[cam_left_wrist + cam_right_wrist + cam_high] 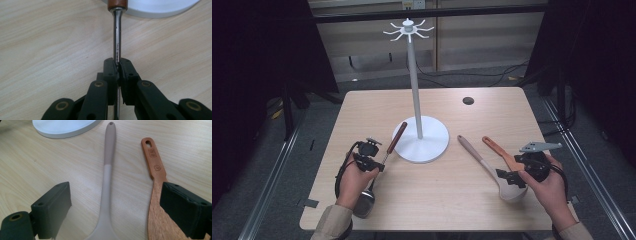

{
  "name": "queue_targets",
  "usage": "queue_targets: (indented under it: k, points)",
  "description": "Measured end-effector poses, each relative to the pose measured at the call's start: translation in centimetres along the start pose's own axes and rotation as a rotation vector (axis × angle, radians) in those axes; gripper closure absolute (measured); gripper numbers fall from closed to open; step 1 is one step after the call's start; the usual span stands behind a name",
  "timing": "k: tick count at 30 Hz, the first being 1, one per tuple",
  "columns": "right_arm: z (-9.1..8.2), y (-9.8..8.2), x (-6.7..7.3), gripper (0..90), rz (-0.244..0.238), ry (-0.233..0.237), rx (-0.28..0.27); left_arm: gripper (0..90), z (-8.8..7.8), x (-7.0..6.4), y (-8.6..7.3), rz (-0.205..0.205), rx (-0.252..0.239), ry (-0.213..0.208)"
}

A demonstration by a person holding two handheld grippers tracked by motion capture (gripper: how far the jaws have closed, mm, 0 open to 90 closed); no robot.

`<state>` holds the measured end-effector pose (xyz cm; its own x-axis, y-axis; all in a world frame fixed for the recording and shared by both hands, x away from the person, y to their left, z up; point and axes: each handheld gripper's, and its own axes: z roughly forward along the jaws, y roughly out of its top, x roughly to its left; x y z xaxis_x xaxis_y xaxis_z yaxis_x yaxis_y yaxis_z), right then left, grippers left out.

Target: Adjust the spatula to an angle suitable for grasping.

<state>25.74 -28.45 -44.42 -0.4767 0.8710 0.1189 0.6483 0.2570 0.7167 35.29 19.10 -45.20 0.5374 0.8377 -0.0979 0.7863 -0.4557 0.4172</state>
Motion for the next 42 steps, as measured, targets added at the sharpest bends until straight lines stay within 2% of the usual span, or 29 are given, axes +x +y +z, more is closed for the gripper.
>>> queue_targets:
  k: [2, 6, 9, 13, 15, 17, 18, 21, 22, 23, 27, 30, 31, 33, 42]
  points:
    - [0.0, 0.0, 0.0, 9.9, 0.0, 0.002, 0.0, 84.1, -0.3, 0.2, -0.1, -0.01, -0.025, -0.009]
    - [0.2, 0.1, 0.1, 9.9, -0.003, 0.005, 0.002, 84.3, -1.2, 0.4, -0.2, -0.014, -0.084, 0.004]
    - [0.4, 0.3, 0.2, 9.9, -0.009, 0.01, 0.003, 84.4, -2.2, 0.3, -0.3, -0.019, -0.171, 0.012]
    - [0.6, 0.4, 0.3, 9.9, -0.01, 0.016, 0.004, 84.6, -2.8, 0.3, -0.5, -0.014, -0.214, 0.024]
    - [0.9, 0.6, 0.4, 9.9, -0.017, 0.022, 0.009, 84.6, -3.5, 0.3, -0.7, -0.019, -0.265, 0.036]
    - [0.9, 0.7, 0.4, 9.9, -0.018, 0.024, 0.005, 84.7, -3.7, 0.3, -0.8, -0.011, -0.277, 0.038]
    - [1.0, 0.7, 0.5, 9.9, -0.019, 0.023, 0.007, 84.7, -3.9, 0.2, -0.8, -0.024, -0.304, 0.046]
    - [1.3, 1.0, 0.6, 9.9, -0.027, 0.032, 0.006, 84.7, -4.6, 0.0, -1.0, -0.011, -0.34, 0.06]
    - [1.3, 1.0, 0.6, 9.9, -0.027, 0.032, 0.006, 84.7, -4.8, 0.0, -1.1, -0.005, -0.347, 0.059]
    - [1.3, 1.1, 0.6, 9.9, -0.028, 0.033, 0.005, 84.7, -5.0, -0.1, -1.1, -0.017, -0.368, 0.054]
    - [1.6, 1.3, 0.8, 9.9, -0.035, 0.039, 0.009, 84.8, -5.7, -0.4, -1.3, -0.002, -0.415, 0.037]
    - [1.8, 1.5, 0.9, 9.9, -0.039, 0.044, 0.009, 84.8, -6.2, -0.7, -1.3, -0.003, -0.459, 0.034]
    - [1.9, 1.6, 1.0, 9.9, -0.044, 0.046, 0.011, 84.8, -6.7, -0.9, -1.3, 0.007, -0.482, 0.048]
    - [1.9, 1.6, 1.0, 9.9, -0.042, 0.048, 0.01, 84.7, -7.0, -1.0, -1.3, 0.02, -0.499, 0.066]
    - [1.8, 1.5, 0.9, 9.9, -0.039, 0.044, 0.008, 84.7, -8.0, -1.6, -1.1, 0.025, -0.575, 0.046]
